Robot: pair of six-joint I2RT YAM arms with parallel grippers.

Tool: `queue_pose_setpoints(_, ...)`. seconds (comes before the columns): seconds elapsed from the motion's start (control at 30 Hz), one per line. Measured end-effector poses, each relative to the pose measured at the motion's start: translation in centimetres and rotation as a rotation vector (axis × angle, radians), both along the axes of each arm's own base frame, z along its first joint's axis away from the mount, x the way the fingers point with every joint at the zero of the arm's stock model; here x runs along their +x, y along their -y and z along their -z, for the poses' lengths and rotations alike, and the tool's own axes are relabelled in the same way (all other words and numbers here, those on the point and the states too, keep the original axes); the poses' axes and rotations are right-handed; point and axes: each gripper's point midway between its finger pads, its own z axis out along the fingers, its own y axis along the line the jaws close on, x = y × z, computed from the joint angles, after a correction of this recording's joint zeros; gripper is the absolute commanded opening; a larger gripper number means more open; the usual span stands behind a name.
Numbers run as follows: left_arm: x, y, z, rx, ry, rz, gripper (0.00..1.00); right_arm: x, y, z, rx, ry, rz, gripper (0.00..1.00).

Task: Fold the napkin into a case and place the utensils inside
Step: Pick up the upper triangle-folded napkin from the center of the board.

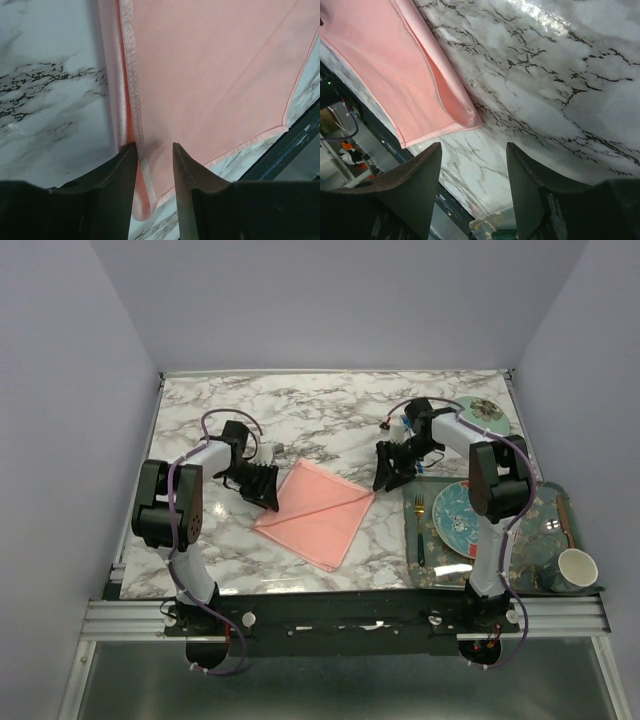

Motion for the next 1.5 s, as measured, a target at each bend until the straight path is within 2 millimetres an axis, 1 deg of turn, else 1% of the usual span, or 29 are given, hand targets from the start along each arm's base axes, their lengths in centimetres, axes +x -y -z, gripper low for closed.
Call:
queue_pose_setpoints(0.03,0.0,0.0,0.0,0.0,0.001,0.0,0.46,0.0,0.0,0.3,-0.002,-0.011,0.004,0.69)
queue_pose_setpoints(0.2,0.1,0.0,0.0,0.0,0.002,-0.002,0.46,0.2,-0.2,0.9,-0.006,-0.049,0.035,0.7)
queue_pose_setpoints(0.23,0.2,0.0,-0.1,0.0,0.004,-0.002,0.46,0.2,-0.3,1.2,-0.007,-0.06,0.041,0.68)
queue_pose_setpoints(0.37,0.6,0.0,-0.2,0.001,0.019,-0.003,0.46,-0.1,-1.0,1.3,0.014,-0.103,0.064,0.67)
queue_pose_setpoints(0.6,0.9,0.0,-0.3,0.002,0.03,-0.005,0.46,-0.9,-3.2,1.2,0.087,-0.194,0.081,0.63)
queue_pose_setpoints(0.7,1.0,0.0,-0.3,0.002,0.031,-0.007,0.46,-1.0,-3.8,1.2,0.123,-0.23,0.093,0.6)
queue_pose_setpoints(0.83,1.3,0.1,-0.4,0.001,0.04,-0.008,0.46,-1.0,-4.1,1.0,0.141,-0.238,0.097,0.56)
queue_pose_setpoints(0.93,1.4,0.1,-0.4,0.0,0.045,-0.01,0.46,-0.9,-4.3,0.9,0.154,-0.236,0.095,0.49)
queue_pose_setpoints(0.97,1.5,0.1,-0.4,-0.001,0.046,-0.011,0.46,-0.9,-4.3,0.8,0.158,-0.234,0.094,0.44)
queue_pose_setpoints(1.03,1.6,0.1,-0.5,-0.002,0.05,-0.014,0.47,-1.1,-4.4,0.6,0.167,-0.234,0.093,0.4)
queue_pose_setpoints(1.07,1.7,0.1,-0.5,-0.003,0.051,-0.015,0.48,-1.2,-4.4,0.5,0.17,-0.236,0.095,0.35)
queue_pose_setpoints(1.13,1.9,0.2,-0.5,-0.004,0.055,-0.019,0.5,-1.2,-4.4,0.4,0.174,-0.236,0.095,0.29)
queue_pose_setpoints(1.17,1.9,0.2,-0.5,-0.004,0.057,-0.021,0.54,-1.2,-4.4,0.3,0.175,-0.237,0.096,0.26)
queue_pose_setpoints(1.23,2.1,0.2,-0.6,-0.007,0.062,-0.025,0.56,-1.2,-4.4,0.3,0.177,-0.234,0.094,0.18)
queue_pose_setpoints(1.27,2.3,0.1,-0.6,-0.01,0.066,-0.03,0.59,-1.2,-4.4,0.3,0.177,-0.234,0.094,0.11)
queue_pose_setpoints(1.33,2.6,0.2,-0.9,-0.023,0.077,-0.034,0.64,-1.1,-4.5,0.3,0.178,-0.234,0.095,0.06)
queue_pose_setpoints(1.37,3.1,0.2,-1.2,-0.031,0.09,-0.036,0.7,-1.1,-4.5,0.3,0.18,-0.229,0.09,0.02)
queue_pose_setpoints(1.4,3.6,0.1,-1.5,-0.037,0.103,-0.041,0.72,-1.1,-4.5,0.3,0.18,-0.229,0.091,0.01)
queue_pose_setpoints(1.47,5.2,0.0,-2.8,-0.048,0.159,-0.035,0.76,-1.1,-4.5,0.3,0.182,-0.222,0.085,0.0)
queue_pose_setpoints(1.5,6.6,0.1,-4.0,-0.055,0.219,-0.016,0.76,-1.0,-4.5,0.3,0.183,-0.217,0.081,0.01)
